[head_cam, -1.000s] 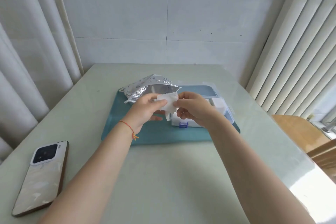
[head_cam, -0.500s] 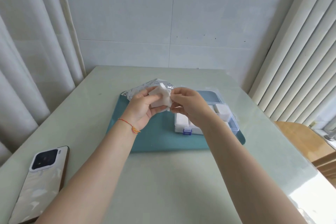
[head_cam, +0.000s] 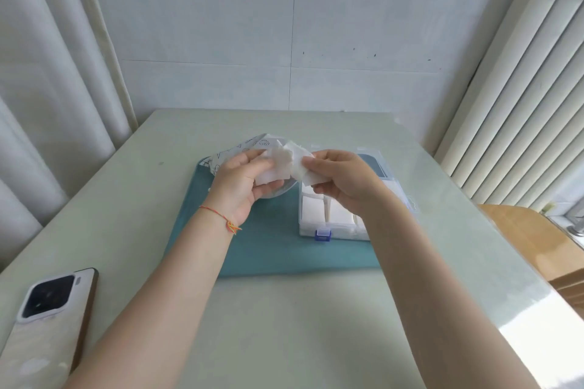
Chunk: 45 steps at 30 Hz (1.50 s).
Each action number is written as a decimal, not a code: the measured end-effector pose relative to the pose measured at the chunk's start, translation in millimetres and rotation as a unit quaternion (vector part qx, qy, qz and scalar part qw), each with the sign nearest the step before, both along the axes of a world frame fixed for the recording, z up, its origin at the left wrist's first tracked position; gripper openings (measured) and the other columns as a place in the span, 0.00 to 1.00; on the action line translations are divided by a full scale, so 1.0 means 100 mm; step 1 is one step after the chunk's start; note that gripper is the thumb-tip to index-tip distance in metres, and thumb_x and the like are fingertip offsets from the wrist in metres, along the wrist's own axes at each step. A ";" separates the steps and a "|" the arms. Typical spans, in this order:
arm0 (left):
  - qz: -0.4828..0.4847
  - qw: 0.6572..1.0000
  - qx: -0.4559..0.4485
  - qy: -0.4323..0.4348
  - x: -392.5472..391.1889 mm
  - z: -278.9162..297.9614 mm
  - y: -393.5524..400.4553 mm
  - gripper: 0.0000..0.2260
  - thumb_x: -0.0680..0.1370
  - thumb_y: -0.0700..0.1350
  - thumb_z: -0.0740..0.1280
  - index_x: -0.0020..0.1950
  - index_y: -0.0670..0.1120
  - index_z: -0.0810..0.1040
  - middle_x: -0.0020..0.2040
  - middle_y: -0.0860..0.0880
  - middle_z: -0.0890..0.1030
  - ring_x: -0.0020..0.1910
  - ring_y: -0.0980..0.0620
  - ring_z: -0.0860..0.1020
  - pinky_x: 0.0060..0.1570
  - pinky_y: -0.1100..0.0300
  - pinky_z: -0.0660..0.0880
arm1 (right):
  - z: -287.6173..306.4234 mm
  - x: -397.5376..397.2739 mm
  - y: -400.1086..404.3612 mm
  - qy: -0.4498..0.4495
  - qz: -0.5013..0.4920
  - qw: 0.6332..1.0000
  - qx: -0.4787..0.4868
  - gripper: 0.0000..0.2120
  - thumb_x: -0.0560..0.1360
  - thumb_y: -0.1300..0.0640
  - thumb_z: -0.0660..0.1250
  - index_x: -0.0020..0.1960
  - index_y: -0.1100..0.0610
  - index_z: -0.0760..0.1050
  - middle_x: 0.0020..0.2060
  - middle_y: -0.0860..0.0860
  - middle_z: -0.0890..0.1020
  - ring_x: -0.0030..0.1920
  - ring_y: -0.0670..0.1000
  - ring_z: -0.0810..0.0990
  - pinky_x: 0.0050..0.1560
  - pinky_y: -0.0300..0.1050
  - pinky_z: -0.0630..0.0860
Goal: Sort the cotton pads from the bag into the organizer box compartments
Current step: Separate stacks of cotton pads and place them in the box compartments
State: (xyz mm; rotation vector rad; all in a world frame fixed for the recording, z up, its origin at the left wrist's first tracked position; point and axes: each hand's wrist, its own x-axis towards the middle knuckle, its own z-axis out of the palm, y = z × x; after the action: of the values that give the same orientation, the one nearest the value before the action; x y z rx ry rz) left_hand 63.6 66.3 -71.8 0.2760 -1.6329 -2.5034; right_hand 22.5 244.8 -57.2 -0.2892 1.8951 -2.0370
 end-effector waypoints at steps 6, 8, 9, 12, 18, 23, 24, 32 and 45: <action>0.067 0.993 -0.092 0.010 -0.01 0.01 -0.01 0.08 0.77 0.33 0.67 0.51 0.44 0.79 0.55 0.39 0.79 0.44 0.44 0.82 0.35 0.58 0.80 | 0.10 -0.01 0.15 0.027 -0.005 0.999 -0.019 0.05 0.78 0.61 0.68 0.44 0.61 0.77 0.33 0.52 0.80 0.32 0.49 0.75 0.33 0.38 0.74; 0.082 0.987 -0.138 0.026 0.02 0.03 0.01 0.12 0.76 0.30 0.65 0.51 0.47 0.76 0.56 0.41 0.76 0.45 0.42 0.81 0.34 0.58 0.80 | 0.15 0.04 0.13 0.039 0.029 0.997 -0.059 0.05 0.77 0.60 0.68 0.43 0.60 0.77 0.33 0.52 0.79 0.31 0.48 0.74 0.33 0.38 0.73; 0.078 0.985 -0.151 0.032 0.03 0.05 0.03 0.14 0.77 0.29 0.63 0.52 0.49 0.75 0.58 0.42 0.75 0.45 0.40 0.82 0.33 0.57 0.80 | 0.18 0.06 0.12 0.041 0.045 0.994 -0.086 0.05 0.76 0.60 0.68 0.42 0.59 0.78 0.33 0.52 0.79 0.31 0.48 0.74 0.32 0.37 0.73; 0.034 0.987 -0.151 0.037 0.08 0.10 0.05 0.18 0.79 0.29 0.57 0.54 0.52 0.73 0.61 0.42 0.72 0.37 0.38 0.83 0.32 0.56 0.80 | 0.22 0.09 0.08 0.042 0.049 0.990 -0.129 0.07 0.76 0.62 0.67 0.40 0.58 0.80 0.34 0.53 0.80 0.31 0.48 0.75 0.31 0.37 0.73; -0.038 0.996 -0.086 0.002 0.11 0.15 0.08 0.10 0.80 0.32 0.57 0.52 0.40 0.78 0.55 0.35 0.81 0.42 0.36 0.84 0.37 0.56 0.82 | 0.12 0.07 0.04 0.024 0.013 1.000 -0.005 0.06 0.77 0.68 0.65 0.50 0.61 0.79 0.39 0.54 0.83 0.35 0.50 0.79 0.36 0.38 0.75; -0.061 0.995 -0.080 -0.004 0.06 0.11 0.07 0.13 0.81 0.42 0.63 0.59 0.34 0.79 0.52 0.37 0.84 0.48 0.38 0.84 0.49 0.51 0.82 | 0.13 0.10 0.00 0.025 0.055 0.998 0.024 0.11 0.76 0.71 0.64 0.55 0.60 0.78 0.39 0.52 0.83 0.37 0.49 0.82 0.40 0.38 0.76; -0.054 0.994 -0.099 0.000 0.06 0.09 0.08 0.12 0.81 0.41 0.65 0.56 0.32 0.79 0.50 0.37 0.84 0.46 0.39 0.84 0.48 0.52 0.82 | 0.14 0.11 0.00 0.024 0.064 0.997 0.027 0.12 0.76 0.71 0.64 0.56 0.60 0.78 0.39 0.52 0.83 0.38 0.49 0.82 0.41 0.39 0.76; 0.020 0.981 -0.191 -0.027 0.03 0.03 -0.01 0.05 0.77 0.38 0.69 0.41 0.38 0.80 0.39 0.41 0.83 0.31 0.48 0.82 0.35 0.59 0.81 | 0.16 0.03 0.09 0.029 -0.043 0.999 0.011 0.11 0.72 0.73 0.69 0.46 0.60 0.73 0.39 0.56 0.79 0.34 0.51 0.76 0.35 0.38 0.71; -0.167 0.937 -0.301 -0.058 0.14 0.10 -0.01 0.11 0.80 0.36 0.61 0.50 0.33 0.82 0.44 0.36 0.84 0.37 0.45 0.83 0.33 0.58 0.81 | 0.16 0.02 0.20 0.159 0.089 0.967 0.178 0.08 0.76 0.64 0.69 0.51 0.55 0.83 0.40 0.51 0.82 0.39 0.50 0.71 0.39 0.39 0.67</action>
State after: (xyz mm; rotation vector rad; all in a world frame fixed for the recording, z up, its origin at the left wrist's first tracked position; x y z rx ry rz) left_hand 77.4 65.2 -61.7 0.0740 -2.5732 -2.0590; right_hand 24.7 264.3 -41.1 -0.6980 2.2848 -1.5691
